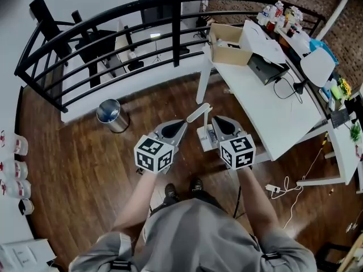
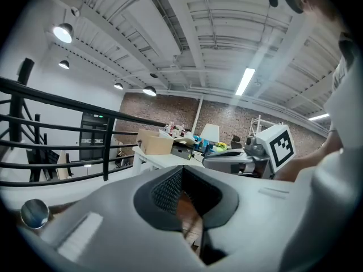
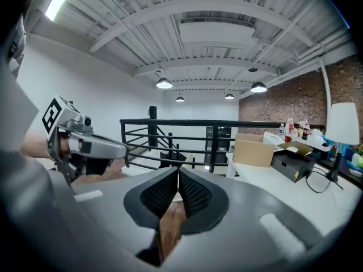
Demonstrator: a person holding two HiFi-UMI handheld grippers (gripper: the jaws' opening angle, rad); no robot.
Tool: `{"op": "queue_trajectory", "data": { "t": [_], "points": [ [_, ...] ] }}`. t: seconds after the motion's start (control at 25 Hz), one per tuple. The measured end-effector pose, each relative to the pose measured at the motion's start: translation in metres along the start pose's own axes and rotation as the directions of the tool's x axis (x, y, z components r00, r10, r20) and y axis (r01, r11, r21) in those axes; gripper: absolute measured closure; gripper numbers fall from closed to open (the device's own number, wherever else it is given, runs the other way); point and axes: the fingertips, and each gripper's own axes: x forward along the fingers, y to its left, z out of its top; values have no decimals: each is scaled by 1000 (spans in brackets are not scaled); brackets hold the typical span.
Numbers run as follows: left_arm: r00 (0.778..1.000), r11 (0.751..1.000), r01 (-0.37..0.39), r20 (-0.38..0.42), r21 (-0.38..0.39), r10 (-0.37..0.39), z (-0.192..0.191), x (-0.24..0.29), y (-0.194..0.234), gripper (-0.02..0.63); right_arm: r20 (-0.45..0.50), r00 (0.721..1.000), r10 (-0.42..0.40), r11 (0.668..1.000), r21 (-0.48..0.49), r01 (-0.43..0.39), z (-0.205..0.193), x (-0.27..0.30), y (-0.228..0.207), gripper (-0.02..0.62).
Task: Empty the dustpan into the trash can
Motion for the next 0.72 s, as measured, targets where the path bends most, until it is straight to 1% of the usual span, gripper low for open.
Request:
{"op": "queue_trajectory", "data": {
  "t": [0.08, 0.24, 0.32, 0.4, 0.52, 0.56, 0.64, 0.72],
  "points": [
    [1000, 1000, -15, -21, -7, 15, -8, 7, 4, 606, -28, 1000, 1, 1000, 6, -1, -18, 14, -12, 595],
    [997, 996, -62, -44, -59, 59, -25, 21, 16, 606, -82, 997, 3, 1000, 2, -3, -57, 47, -37, 589],
    [995, 993, -90, -44, -69, 87, -32, 27, 24, 606, -111, 994, 2, 1000, -14, -4, -75, 65, -50, 549],
    [991, 989, -130, -51, -70, 126, -39, 32, 35, 606, -148, 989, 7, 1000, -19, -10, -93, 85, -61, 468],
    [981, 979, -188, -65, -79, 184, -50, 35, 50, 606, -214, 977, 17, 999, -25, -23, -119, 115, -71, 374],
    [978, 975, -204, -71, -84, 198, -54, 36, 54, 606, -235, 972, 21, 999, -27, -28, -128, 125, -74, 354],
    [972, 969, -228, -82, -93, 221, -61, 37, 60, 606, -266, 964, 28, 999, -37, -39, -144, 143, -79, 345],
    [966, 962, -250, -88, -108, 242, -68, 36, 64, 606, -279, 960, 33, 998, -46, -48, -155, 160, -85, 310]
  ]
}}
